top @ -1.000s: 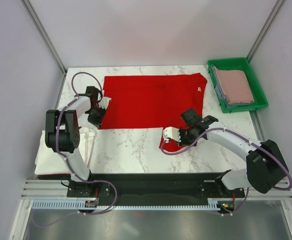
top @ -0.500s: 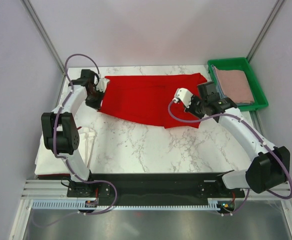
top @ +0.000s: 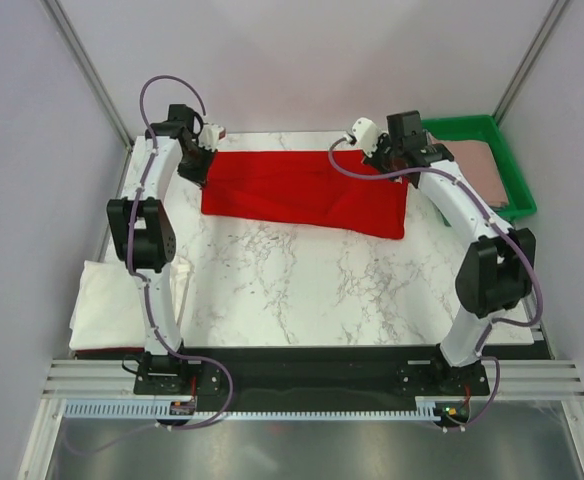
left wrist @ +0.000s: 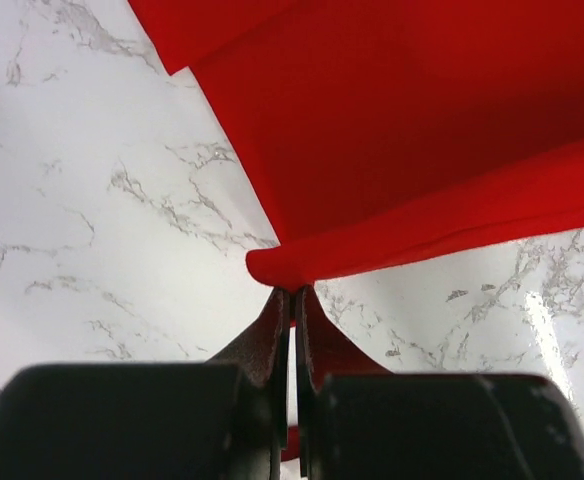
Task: Fold and stack the t-shirts
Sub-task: Fold the tshirt
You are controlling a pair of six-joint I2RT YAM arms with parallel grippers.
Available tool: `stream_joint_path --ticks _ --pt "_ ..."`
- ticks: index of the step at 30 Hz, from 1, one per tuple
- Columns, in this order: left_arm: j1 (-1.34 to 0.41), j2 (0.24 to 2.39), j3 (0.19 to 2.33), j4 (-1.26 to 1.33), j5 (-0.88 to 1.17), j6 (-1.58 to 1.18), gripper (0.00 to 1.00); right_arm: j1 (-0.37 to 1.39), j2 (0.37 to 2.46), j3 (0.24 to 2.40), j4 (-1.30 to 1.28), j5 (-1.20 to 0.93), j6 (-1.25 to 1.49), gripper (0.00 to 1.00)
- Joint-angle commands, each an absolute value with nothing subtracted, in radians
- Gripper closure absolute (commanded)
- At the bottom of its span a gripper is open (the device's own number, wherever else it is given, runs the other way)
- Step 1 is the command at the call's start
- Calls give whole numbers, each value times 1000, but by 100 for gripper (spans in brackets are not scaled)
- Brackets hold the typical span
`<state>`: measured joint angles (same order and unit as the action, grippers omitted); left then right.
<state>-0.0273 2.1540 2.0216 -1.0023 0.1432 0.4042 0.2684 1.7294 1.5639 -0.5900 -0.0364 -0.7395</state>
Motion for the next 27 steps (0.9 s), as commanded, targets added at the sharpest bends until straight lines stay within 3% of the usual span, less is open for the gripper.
stream_joint_path --ticks 1,17,26,27 --pt "-25 2258 2204 -1098 160 466 98 255 1824 1725 -543 -6 -756 100" --pt "-37 2470 2470 -1097 91 531 98 241 2190 2193 -545 58 -773 100" --pt "-38 2516 2474 -1025 14 528 97 224 2313 2257 -500 97 -775 100" --pt "-38 2520 2474 -1003 3 508 93 222 2322 2249 -482 135 -769 100"
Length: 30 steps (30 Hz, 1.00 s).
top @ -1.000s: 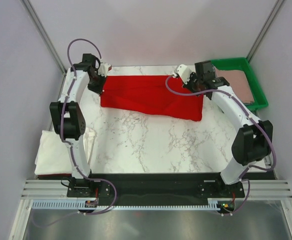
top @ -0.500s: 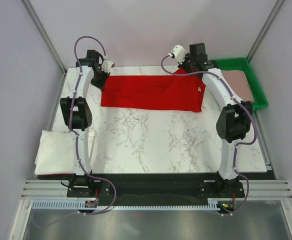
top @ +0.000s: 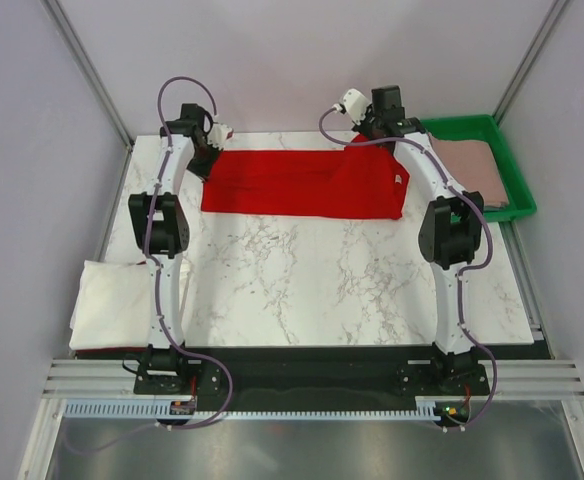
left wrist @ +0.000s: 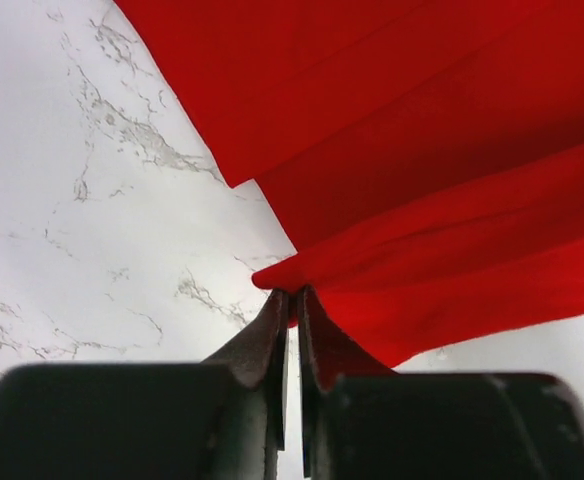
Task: Fold and stack the t-shirts
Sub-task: Fold the tshirt
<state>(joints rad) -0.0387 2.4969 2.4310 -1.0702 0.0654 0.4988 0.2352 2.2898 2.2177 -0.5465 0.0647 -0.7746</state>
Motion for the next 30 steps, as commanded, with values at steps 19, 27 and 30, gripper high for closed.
stream_joint_path --ticks 19,27,30 --pt "-87 2106 1893 -836 77 557 54 187 1860 1604 -580 28 -672 48" --pt "-94 2197 1884 -836 57 537 57 121 1905 1559 -732 -166 -653 51" --pt "-94 2241 1936 -836 51 526 57 110 1943 1574 -732 -181 -653 51"
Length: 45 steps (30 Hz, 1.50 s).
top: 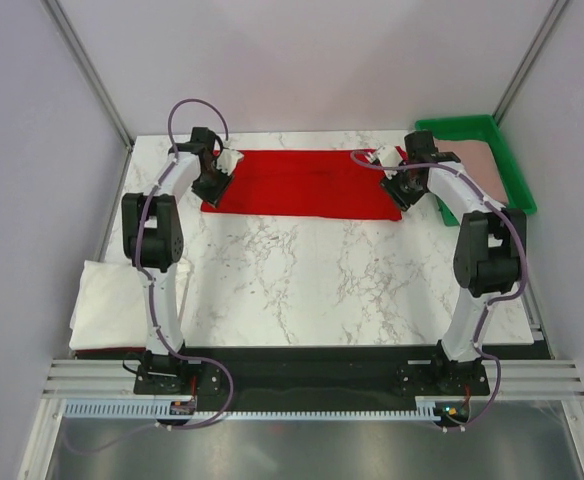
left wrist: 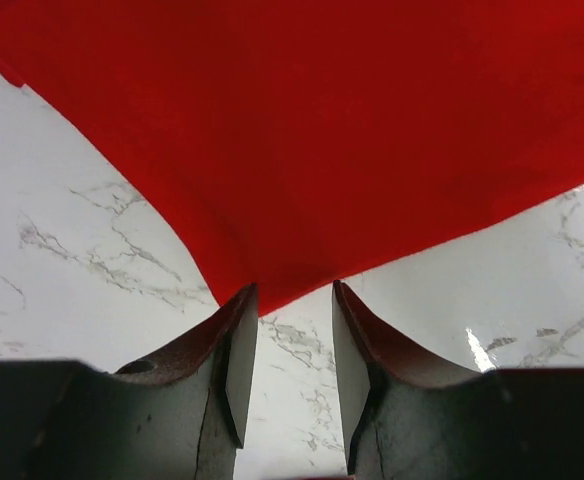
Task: Fold and stack the t-shirts
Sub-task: Fold the tshirt
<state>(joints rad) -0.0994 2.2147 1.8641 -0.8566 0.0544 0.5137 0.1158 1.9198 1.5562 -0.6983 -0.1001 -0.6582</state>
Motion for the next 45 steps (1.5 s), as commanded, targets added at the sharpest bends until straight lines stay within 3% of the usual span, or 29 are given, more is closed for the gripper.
stream_joint_path --ticks 1,11,14,17,20,25,29,32,35,38,45 --pt "-94 2247 1943 -836 49 526 57 109 1953 1580 -733 -179 -653 51" --pt "-94 2333 2003 -839 11 541 55 83 2034 1631 -758 -212 -658 50" --pt "-94 2344 1999 -844 3 543 55 78 2055 1657 -781 -233 -655 55" --pt "-92 2355 1993 -842 3 541 55 68 2077 1684 -807 -253 -655 64" --pt "-92 2367 1991 -844 3 540 55 48 2097 1707 -827 -273 -653 86" --pt "-91 2372 1988 -848 -41 546 55 22 2102 1739 -839 -256 -669 93" --pt "-84 2368 1982 -850 -46 545 56 3 2098 1753 -848 -230 -699 91" --pt "-83 2352 1983 -850 -40 538 56 5 2098 1756 -857 -219 -712 69" --pt "-84 2272 1977 -847 21 543 52 3 2079 1764 -862 -250 -715 63" --pt "-90 2189 1964 -848 74 571 49 3 2037 1779 -870 -287 -704 57" --pt "-110 2003 1754 -847 88 881 48 5 1964 1772 -879 -351 -670 56"
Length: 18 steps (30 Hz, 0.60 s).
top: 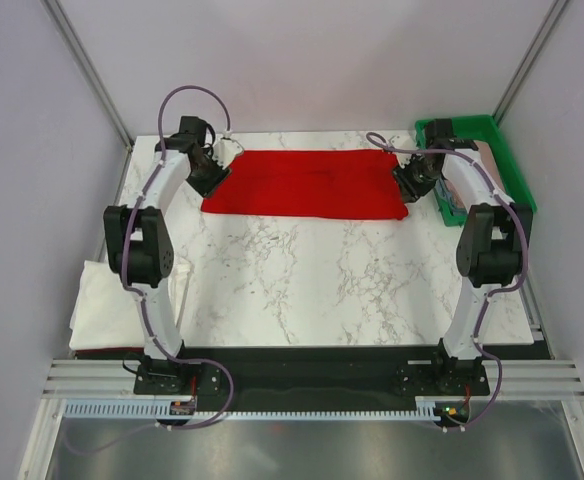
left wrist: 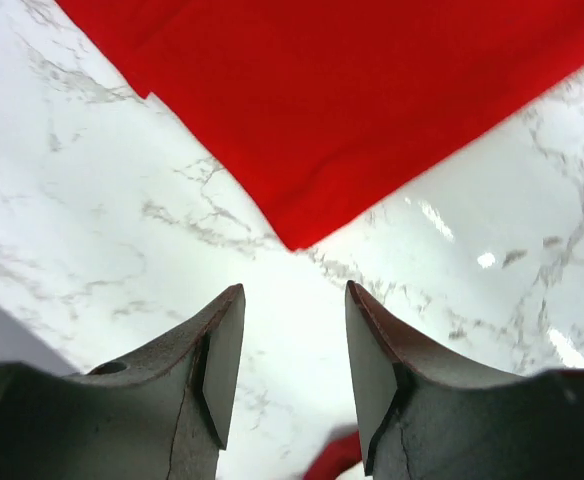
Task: Fold and stack the t-shirts
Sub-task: Fold the tshirt
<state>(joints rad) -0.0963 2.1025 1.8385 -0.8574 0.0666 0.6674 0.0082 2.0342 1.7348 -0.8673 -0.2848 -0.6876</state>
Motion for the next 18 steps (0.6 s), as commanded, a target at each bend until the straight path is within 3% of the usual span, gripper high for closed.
stream_joint_path --ticks 1,5,18 --pt "-110 2008 1734 -847 77 906 48 3 1963 1770 -879 -354 -666 56" --pt "-110 2045 1693 -847 55 971 47 6 1960 1769 -881 -373 -643 57" --pt "-113 2212 1862 -845 35 973 48 18 1902 1738 -893 -364 -637 57"
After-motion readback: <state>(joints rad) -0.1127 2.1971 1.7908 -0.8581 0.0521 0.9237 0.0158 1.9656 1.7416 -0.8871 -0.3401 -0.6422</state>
